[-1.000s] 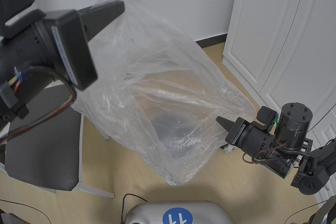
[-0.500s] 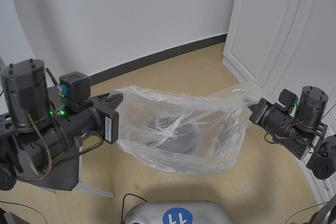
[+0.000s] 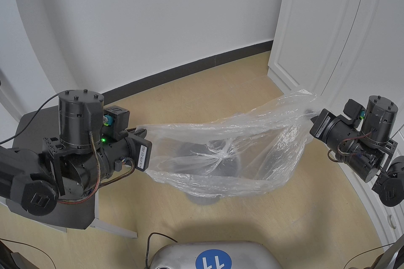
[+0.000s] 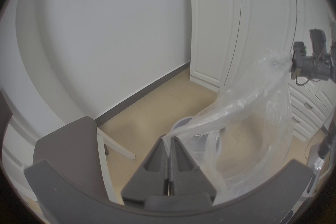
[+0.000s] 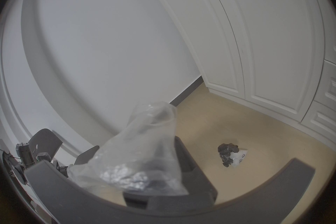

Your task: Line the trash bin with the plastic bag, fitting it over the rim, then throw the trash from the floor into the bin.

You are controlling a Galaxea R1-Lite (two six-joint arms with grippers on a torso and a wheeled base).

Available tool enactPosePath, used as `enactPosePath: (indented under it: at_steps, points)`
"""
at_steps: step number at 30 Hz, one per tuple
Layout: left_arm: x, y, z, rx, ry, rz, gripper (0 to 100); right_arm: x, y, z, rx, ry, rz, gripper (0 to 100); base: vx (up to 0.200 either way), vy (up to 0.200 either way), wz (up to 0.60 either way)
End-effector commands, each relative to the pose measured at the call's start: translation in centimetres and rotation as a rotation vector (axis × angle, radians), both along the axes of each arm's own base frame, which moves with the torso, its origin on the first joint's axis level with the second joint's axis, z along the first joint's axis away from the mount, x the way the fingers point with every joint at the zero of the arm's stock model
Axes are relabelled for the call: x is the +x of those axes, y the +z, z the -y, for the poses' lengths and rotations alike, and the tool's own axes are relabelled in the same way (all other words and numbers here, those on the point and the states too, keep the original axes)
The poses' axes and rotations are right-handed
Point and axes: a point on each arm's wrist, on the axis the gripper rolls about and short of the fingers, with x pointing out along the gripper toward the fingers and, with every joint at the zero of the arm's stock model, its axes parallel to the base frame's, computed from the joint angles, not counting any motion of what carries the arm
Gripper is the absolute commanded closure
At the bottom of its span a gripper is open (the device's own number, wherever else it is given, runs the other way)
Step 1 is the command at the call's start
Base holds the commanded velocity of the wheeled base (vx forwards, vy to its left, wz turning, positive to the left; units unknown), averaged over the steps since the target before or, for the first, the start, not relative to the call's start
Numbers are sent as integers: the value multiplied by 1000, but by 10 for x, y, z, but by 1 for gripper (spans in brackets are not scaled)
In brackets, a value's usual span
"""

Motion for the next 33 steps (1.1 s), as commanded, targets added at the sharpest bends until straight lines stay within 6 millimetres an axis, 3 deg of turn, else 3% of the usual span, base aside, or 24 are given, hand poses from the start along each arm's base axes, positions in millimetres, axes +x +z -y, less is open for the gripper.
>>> enactPosePath:
  at_steps: [1, 10, 12, 19, 25, 33]
  points:
    - [7, -8, 3, -4, 11, -6, 100, 1, 0, 0, 1, 0, 2, 100, 0, 0, 0]
    - [12, -9, 33, -94, -72, 126, 100, 9, -2, -10, -73, 61, 19, 100, 0, 0, 0]
    - [4, -9, 50, -114, -132, 140, 100, 18, -7, -16, -100, 96, 11, 100, 0, 0, 0]
    - [-20, -4, 80, -141, -252, 151, 100, 36, -20, -41, -99, 139, 13, 100, 0, 0, 0]
    - [-25, -1, 89, -157, -283, 157, 100, 36, -34, -60, -78, 181, 17, 100, 0, 0, 0]
    - [-6, -23, 91, -197, -220, 73, 100, 39, -51, -75, -77, 179, -2, 100, 0, 0, 0]
